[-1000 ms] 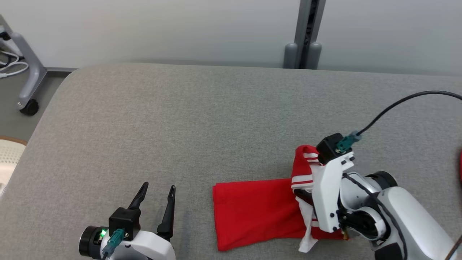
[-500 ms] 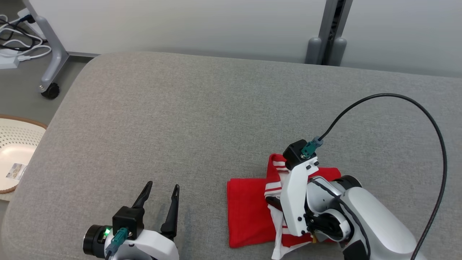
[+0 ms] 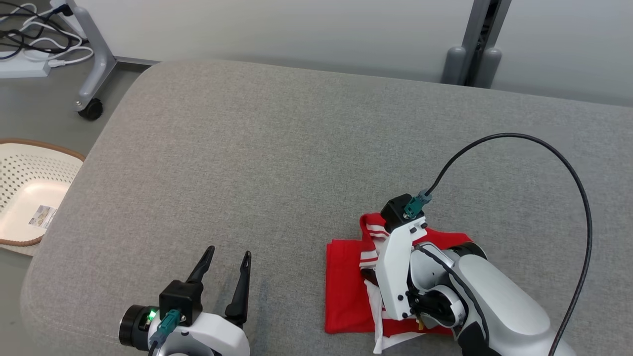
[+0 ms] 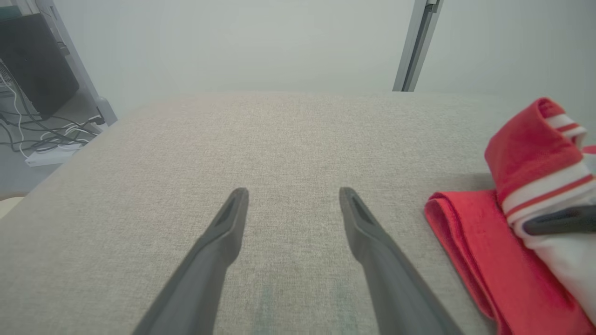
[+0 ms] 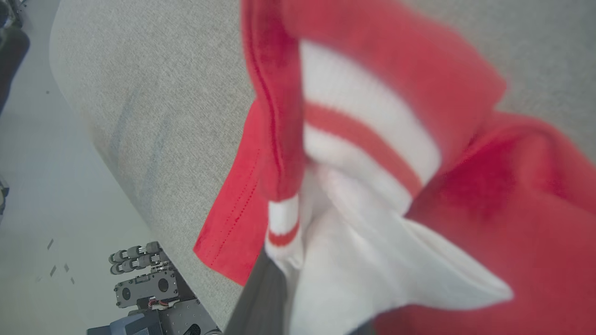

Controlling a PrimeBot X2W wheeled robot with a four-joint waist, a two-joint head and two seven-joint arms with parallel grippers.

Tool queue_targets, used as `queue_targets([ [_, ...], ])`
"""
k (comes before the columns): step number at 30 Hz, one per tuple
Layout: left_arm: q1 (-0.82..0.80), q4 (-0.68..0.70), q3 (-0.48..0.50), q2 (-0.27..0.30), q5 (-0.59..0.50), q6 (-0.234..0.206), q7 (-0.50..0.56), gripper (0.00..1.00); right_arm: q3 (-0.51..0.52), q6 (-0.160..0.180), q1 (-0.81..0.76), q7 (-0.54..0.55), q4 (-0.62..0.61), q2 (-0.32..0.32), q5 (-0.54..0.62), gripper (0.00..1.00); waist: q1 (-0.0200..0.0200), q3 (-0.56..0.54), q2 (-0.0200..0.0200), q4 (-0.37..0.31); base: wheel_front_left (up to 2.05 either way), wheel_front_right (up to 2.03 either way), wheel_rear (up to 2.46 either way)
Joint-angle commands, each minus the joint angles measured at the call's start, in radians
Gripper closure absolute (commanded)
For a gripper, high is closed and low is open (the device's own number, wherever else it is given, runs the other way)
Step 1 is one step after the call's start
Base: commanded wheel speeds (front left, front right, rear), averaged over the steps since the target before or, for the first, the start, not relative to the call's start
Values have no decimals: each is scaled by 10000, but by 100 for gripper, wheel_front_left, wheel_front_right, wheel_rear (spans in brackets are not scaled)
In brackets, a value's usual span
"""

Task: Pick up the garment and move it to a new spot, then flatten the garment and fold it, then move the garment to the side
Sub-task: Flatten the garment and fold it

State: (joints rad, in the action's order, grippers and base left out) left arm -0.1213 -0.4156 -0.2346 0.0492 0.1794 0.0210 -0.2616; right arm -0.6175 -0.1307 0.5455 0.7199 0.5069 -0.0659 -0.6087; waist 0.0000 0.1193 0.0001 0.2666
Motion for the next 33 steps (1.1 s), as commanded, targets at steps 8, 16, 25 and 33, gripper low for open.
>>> queue_targets([
  [8, -128, -58, -109, 40, 95, -55, -33, 0, -411, -1, 442, -663, 777, 111, -385, 100, 0, 84, -1, 267, 0, 0, 0],
  [16, -88, -108, -103, 40, 104, -57, -33, 0, -715, -1, 689, -1217, 1168, 119, -694, 0, 0, 16, -1, 249, 0, 0, 0],
  [25, -30, -140, 72, 40, -55, -14, -33, 0, -920, -1, 1025, -1865, 1035, 125, -1305, 0, 0, -152, -1, 8, 0, 0, 0],
  [33, 119, -92, 355, 40, -279, 50, -33, 0, -585, -1, 1327, -2723, 836, 66, -1524, 0, 0, -459, -1, -463, 0, 0, 0],
])
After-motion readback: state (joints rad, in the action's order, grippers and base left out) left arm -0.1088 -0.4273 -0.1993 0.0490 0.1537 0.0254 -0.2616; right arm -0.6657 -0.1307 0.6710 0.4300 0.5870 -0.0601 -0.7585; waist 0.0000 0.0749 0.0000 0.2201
